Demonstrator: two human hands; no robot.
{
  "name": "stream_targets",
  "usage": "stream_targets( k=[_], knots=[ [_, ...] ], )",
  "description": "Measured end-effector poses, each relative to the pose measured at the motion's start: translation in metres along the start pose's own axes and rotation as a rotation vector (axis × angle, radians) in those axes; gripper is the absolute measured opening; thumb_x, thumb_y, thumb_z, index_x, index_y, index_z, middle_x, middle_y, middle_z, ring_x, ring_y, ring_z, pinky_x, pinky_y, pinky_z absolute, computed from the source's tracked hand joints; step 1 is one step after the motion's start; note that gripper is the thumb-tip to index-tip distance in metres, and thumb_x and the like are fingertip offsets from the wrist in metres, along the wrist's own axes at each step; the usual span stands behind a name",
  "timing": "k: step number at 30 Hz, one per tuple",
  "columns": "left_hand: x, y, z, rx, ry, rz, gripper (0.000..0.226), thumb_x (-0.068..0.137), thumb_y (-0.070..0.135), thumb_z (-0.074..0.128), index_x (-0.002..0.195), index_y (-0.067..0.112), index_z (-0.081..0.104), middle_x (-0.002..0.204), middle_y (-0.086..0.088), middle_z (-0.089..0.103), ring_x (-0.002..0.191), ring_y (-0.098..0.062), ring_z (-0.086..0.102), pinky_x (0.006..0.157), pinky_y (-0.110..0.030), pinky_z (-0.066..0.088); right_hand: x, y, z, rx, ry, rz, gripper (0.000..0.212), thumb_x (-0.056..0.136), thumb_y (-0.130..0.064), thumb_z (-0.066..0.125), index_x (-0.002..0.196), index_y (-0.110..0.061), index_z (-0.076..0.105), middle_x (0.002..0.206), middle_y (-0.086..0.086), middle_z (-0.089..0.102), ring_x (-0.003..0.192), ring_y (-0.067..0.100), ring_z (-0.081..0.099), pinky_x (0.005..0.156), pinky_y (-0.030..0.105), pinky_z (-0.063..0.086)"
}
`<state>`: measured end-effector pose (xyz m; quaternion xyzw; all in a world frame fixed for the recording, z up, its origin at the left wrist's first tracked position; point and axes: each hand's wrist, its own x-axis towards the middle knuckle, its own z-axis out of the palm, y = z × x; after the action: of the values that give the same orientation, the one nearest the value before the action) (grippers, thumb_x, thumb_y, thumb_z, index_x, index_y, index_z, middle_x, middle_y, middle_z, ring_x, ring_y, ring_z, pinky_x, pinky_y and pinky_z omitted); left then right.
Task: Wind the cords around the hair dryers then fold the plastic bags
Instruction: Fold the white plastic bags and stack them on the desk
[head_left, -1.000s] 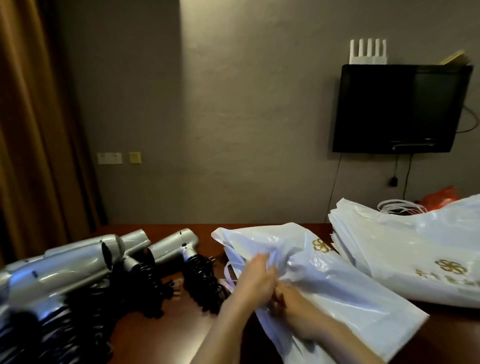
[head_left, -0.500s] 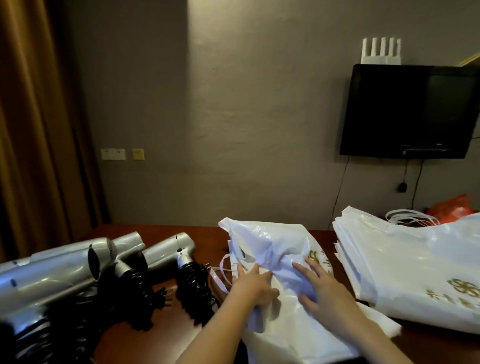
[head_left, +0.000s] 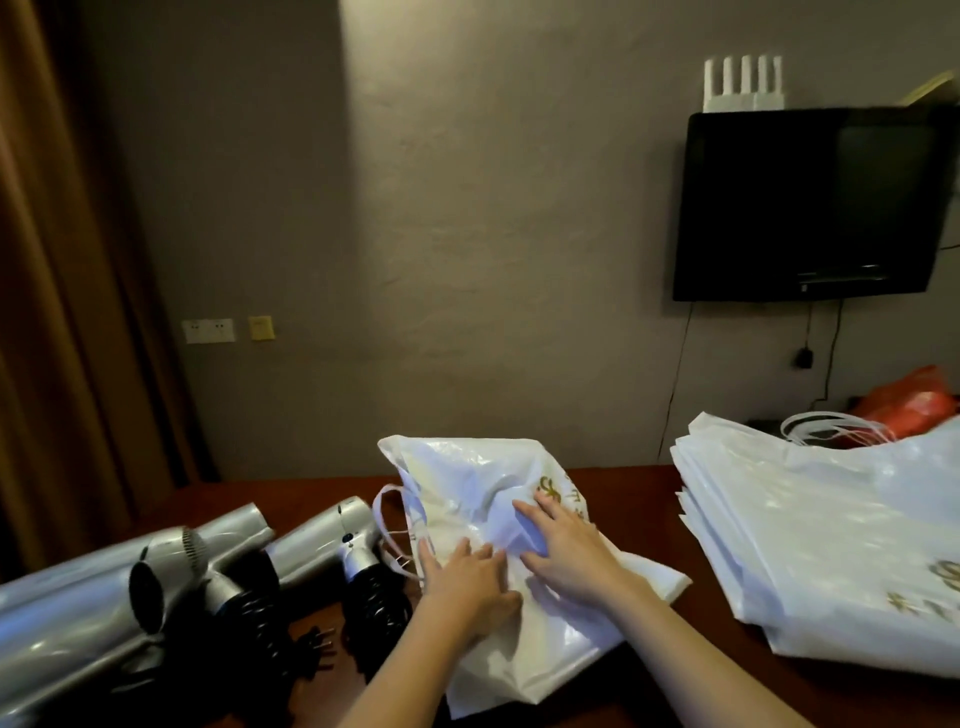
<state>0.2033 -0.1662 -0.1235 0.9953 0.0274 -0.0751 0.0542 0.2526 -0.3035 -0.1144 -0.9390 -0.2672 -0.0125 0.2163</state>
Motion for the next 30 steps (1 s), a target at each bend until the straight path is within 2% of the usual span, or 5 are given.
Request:
stream_targets(
  k=[5, 8, 13, 19, 30],
  knots=[
    [-0.004, 0.032, -0.015, -0.241, 0.326, -0.025, 0.037, 0.096, 0.033, 0.048, 0.132, 0.026, 0.056, 0.14, -0.001, 0.053, 0.134, -0.023, 0.044, 0.117, -0.045, 0.022, -0.06, 0.016, -0.036, 0.46, 0.339, 0.054, 0.009, 0.09, -0.017, 0.06, 0.092, -0.017, 0.069, 0.094, -0.001, 0.068, 0.08, 0.013, 0.067, 0.071, 0.027, 0.052],
    [-0.024, 0.088, -0.026, -0.492, 0.451, 0.136, 0.03, 0.094, 0.025, 0.055, 0.121, 0.016, 0.066, 0.127, -0.001, 0.062, 0.119, -0.018, 0.055, 0.098, -0.027, 0.041, -0.108, 0.045, -0.06, 0.826, 0.284, 0.327, 0.035, 0.098, -0.016, 0.051, 0.068, -0.005, 0.064, 0.056, 0.006, 0.065, 0.039, 0.015, 0.057, 0.041, 0.02, 0.041],
    [-0.04, 0.18, 0.001, -0.912, 0.161, 0.21, 0.027, 0.093, 0.023, 0.062, 0.115, 0.01, 0.07, 0.11, -0.005, 0.071, 0.101, -0.017, 0.065, 0.089, -0.029, 0.052, -0.18, 0.106, -0.081, 1.042, 0.214, 0.757, 0.039, 0.099, -0.034, 0.047, 0.094, 0.002, 0.059, 0.066, 0.016, 0.066, 0.047, 0.023, 0.063, 0.039, 0.023, 0.048],
    [-0.034, 0.23, 0.041, -1.176, 0.014, 0.176, 0.018, 0.093, 0.021, 0.063, 0.108, 0.012, 0.068, 0.103, -0.006, 0.07, 0.097, -0.021, 0.068, 0.092, -0.036, 0.055, -0.198, 0.142, -0.08, 1.362, 0.389, 0.79, 0.028, 0.097, -0.028, 0.054, 0.116, -0.007, 0.048, 0.09, 0.022, 0.065, 0.066, 0.03, 0.068, 0.043, 0.028, 0.053],
    [-0.042, 0.242, -0.011, -1.605, -0.091, 0.161, 0.012, 0.094, 0.028, 0.064, 0.087, 0.018, 0.063, 0.089, 0.003, 0.068, 0.079, -0.014, 0.067, 0.071, -0.027, 0.054, -0.177, 0.112, -0.138, 1.157, 0.698, 0.61, 0.028, 0.093, -0.016, 0.061, 0.067, -0.009, 0.053, 0.058, 0.005, 0.048, 0.05, 0.015, 0.053, 0.04, 0.019, 0.041]
  ],
)
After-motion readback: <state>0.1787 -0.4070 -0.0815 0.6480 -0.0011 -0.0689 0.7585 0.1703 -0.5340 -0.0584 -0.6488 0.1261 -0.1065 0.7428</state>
